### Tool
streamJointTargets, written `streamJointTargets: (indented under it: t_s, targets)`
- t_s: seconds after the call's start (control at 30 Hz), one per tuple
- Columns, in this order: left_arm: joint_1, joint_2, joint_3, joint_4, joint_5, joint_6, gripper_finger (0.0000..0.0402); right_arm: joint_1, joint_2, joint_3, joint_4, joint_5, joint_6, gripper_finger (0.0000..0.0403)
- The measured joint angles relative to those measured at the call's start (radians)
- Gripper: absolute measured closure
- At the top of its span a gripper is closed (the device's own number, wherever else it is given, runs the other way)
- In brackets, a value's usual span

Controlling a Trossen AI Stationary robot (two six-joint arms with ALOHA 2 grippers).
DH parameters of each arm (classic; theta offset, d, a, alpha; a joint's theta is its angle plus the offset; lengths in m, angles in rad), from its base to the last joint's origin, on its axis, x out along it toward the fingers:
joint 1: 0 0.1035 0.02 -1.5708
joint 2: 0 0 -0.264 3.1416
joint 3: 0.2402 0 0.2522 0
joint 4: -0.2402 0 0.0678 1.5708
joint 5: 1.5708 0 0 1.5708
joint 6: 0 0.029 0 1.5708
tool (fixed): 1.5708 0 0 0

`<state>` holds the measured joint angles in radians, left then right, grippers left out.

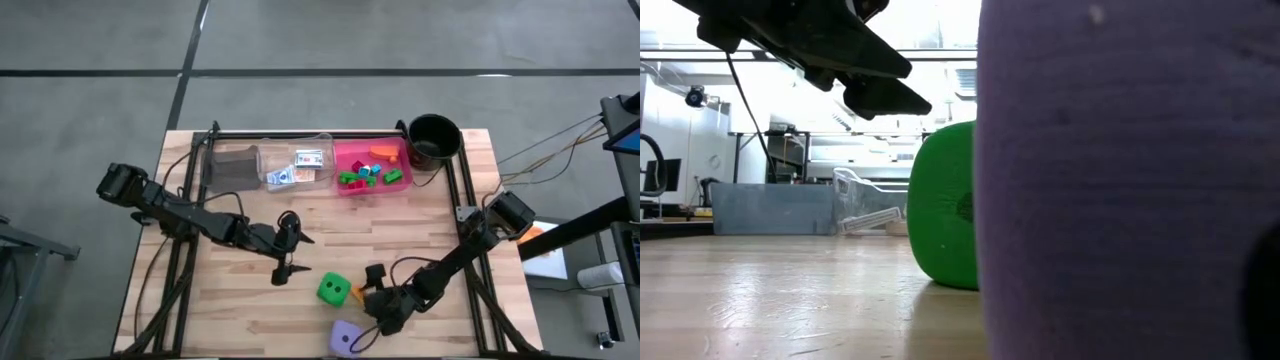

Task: Pick & Place Toys
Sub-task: Put the yellow game piece into the pink bin

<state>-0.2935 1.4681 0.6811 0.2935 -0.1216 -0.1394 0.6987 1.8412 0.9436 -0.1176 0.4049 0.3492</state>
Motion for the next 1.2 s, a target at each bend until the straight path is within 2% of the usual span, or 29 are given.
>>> streamJointTargets:
  t_s: [0.1, 0.2, 0.47, 0.83, 1.03, 1.2]
  targets:
    - [0.000, 0.000, 0.000, 0.000, -0.003, 0.000, 0.0041, -0.001, -0.001, 0.000, -0.038, 0.037, 0.004, 0.0128]
    - [0.000, 0.000, 0.000, 0.001, -0.003, 0.000, 0.0041, 0.000, 0.000, 0.000, -0.063, 0.065, 0.011, 0.0167]
    - [0.000, 0.000, 0.000, 0.001, -0.011, 0.000, 0.0041, 0.011, -0.013, 0.001, -0.090, 0.110, 0.009, 0.0355]
    - [0.000, 0.000, -0.002, 0.023, -0.022, 0.000, 0.0041, 0.037, -0.090, -0.009, -0.157, 0.098, -0.012, 0.0352]
    - [0.000, 0.000, -0.081, 0.222, -0.043, 0.005, 0.0041, 0.058, -0.169, -0.117, 0.068, 0.038, -0.057, 0.0352]
    - [0.002, 0.000, -0.150, 0.313, -0.073, -0.001, 0.0041, 0.061, -0.318, -0.285, 0.293, 0.066, -0.101, 0.0352]
